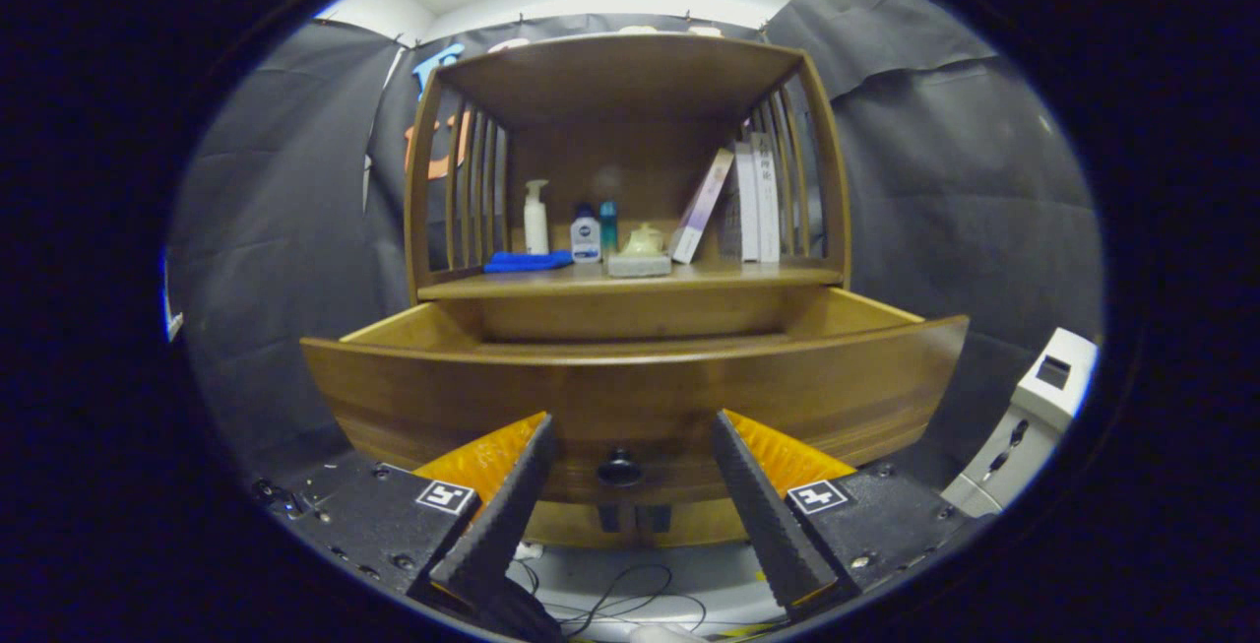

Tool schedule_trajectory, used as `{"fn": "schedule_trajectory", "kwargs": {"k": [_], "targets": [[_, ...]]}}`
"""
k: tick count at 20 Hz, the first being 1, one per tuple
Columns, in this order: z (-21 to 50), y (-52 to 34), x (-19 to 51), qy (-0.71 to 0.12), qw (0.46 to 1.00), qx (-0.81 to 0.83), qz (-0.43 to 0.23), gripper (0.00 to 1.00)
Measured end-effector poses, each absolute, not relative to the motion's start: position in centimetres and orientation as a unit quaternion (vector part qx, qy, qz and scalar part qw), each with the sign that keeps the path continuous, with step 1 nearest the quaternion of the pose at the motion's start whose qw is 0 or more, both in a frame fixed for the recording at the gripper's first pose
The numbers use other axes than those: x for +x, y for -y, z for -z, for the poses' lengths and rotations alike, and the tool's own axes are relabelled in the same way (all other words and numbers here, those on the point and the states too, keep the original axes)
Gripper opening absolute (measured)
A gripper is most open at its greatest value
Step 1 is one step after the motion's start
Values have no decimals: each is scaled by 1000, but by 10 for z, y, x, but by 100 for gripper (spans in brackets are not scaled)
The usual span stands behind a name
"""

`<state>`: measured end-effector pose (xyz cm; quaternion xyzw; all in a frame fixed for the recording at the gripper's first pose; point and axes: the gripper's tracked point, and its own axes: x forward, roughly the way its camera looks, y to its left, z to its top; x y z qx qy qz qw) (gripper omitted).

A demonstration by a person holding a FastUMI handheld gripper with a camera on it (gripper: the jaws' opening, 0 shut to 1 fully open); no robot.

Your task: Pull open the drawer, take out the items inside it, and place them on the countertop above the cabinet.

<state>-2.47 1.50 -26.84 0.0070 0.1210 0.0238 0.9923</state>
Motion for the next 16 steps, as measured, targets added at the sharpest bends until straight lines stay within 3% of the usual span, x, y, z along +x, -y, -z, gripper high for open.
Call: {"fn": "schedule_trajectory", "kwargs": {"k": [16], "targets": [[280, -19, -3, -137, 990, 12, -14, 99]]}}
